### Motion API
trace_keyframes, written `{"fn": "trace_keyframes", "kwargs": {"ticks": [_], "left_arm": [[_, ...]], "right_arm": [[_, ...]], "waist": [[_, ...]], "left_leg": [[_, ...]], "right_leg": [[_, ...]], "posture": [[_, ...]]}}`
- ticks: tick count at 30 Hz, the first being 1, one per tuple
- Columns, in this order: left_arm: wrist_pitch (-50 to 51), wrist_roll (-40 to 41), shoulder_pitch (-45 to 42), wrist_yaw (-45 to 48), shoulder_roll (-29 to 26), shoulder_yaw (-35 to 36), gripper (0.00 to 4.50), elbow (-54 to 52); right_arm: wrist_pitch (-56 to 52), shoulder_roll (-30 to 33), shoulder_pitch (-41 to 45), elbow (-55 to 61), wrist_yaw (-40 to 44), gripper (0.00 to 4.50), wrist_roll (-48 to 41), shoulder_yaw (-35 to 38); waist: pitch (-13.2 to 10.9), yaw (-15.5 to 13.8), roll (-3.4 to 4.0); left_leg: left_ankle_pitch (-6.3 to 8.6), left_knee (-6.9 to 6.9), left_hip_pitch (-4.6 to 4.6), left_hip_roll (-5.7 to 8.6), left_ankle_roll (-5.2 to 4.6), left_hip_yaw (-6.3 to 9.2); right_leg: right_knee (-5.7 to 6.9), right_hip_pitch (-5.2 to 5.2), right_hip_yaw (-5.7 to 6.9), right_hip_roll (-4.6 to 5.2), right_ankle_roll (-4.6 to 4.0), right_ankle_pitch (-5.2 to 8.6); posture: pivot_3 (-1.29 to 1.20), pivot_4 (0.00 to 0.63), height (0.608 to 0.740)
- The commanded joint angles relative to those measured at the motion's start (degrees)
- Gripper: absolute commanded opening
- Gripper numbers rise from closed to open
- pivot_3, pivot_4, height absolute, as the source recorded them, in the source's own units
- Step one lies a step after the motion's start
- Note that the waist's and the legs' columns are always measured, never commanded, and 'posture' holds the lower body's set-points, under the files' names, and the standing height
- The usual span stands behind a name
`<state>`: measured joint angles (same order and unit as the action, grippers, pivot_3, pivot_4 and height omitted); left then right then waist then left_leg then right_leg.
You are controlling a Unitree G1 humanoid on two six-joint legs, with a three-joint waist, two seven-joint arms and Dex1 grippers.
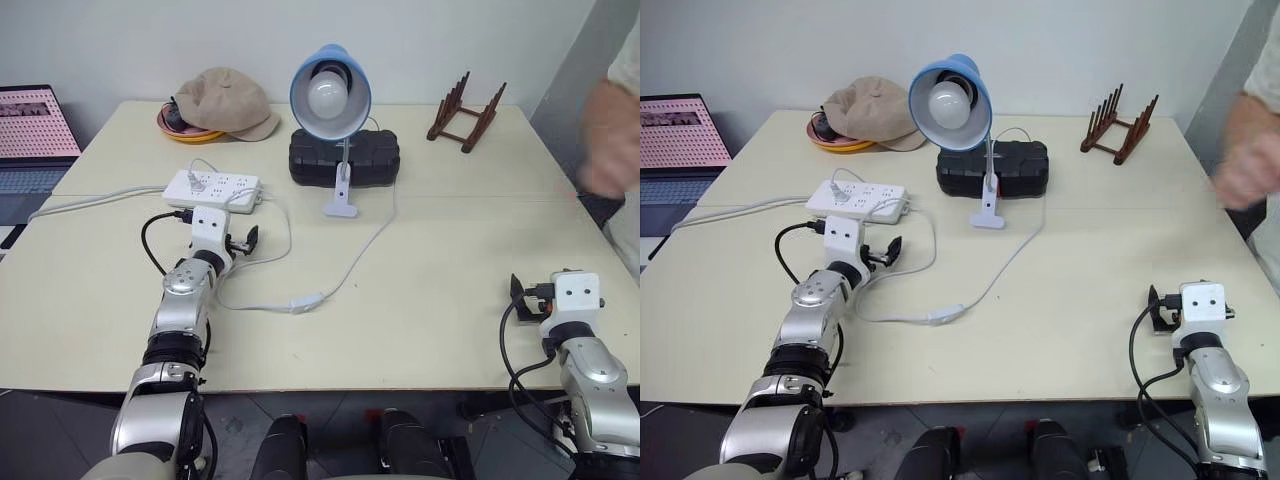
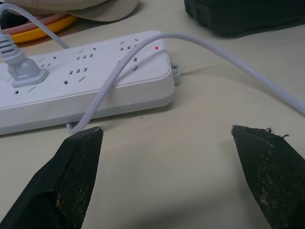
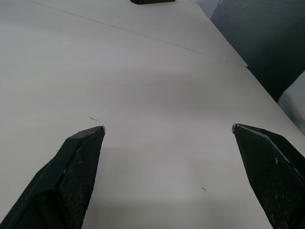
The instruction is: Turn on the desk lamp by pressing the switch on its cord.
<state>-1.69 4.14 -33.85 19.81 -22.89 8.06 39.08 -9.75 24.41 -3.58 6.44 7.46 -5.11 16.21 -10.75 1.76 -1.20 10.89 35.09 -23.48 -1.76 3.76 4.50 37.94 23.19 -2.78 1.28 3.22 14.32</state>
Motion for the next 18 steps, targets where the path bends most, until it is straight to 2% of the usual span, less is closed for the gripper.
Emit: {"fn": "trace_keyframes", "kwargs": {"ticks": [1, 10, 12, 16, 18], "left_arm": [[-1.41, -0.59, -1.59, 2.41, -1.77, -0.94, 4.48, -0.31], [-1.83, 0.44, -2.57, 3.98, -4.66, 0.20, 4.48, 0.83], [1.10, 2.47, -1.63, 11.34, -6.74, -1.06, 4.48, -3.13], [10.08, 7.45, 1.70, 31.97, -14.67, -5.79, 4.48, -16.91], [14.59, 9.77, 2.71, 37.47, -17.37, -6.85, 4.48, -22.03]], "right_arm": [[0.76, 0.10, 0.23, 2.03, -0.13, 4.50, 0.60, 0.96], [1.34, 0.05, -0.60, 1.59, 0.76, 4.50, 0.39, 0.87], [-1.05, 1.16, -0.64, 4.23, 4.43, 4.50, -2.66, 0.77], [-8.81, 7.21, -1.98, 13.35, 19.38, 4.50, -13.06, -1.79], [-12.16, 9.33, -2.29, 16.10, 23.07, 4.50, -17.10, -1.82]], "waist": [[0.00, 0.00, 0.00], [0.00, 0.11, 0.00], [0.00, 0.09, 0.00], [-0.03, 0.45, 0.04], [-0.03, 0.44, 0.04]], "left_leg": [[0.00, 0.00, 0.00, 0.00, 0.00, 0.00], [0.00, -0.01, 0.00, 0.00, 0.00, 0.00], [0.00, -0.01, 0.00, 0.00, 0.00, 0.00], [0.00, -0.06, -0.03, -0.02, 0.00, -0.02], [0.00, -0.08, -0.01, -0.06, 0.00, -0.01]], "right_leg": [[0.00, 0.00, 0.00, 0.00, 0.00, 0.00], [-0.01, 0.00, -0.01, 0.00, 0.00, 0.00], [-0.01, 0.00, 0.00, 0.00, 0.00, 0.00], [0.00, 0.03, -0.04, 0.00, -0.06, 0.04], [0.02, 0.02, 0.00, -0.01, -0.13, 0.08]], "posture": [[0.00, 0.150, 0.740], [0.00, 0.150, 0.740], [0.00, 0.150, 0.740], [0.00, 0.150, 0.740], [0.00, 0.150, 0.740]]}}
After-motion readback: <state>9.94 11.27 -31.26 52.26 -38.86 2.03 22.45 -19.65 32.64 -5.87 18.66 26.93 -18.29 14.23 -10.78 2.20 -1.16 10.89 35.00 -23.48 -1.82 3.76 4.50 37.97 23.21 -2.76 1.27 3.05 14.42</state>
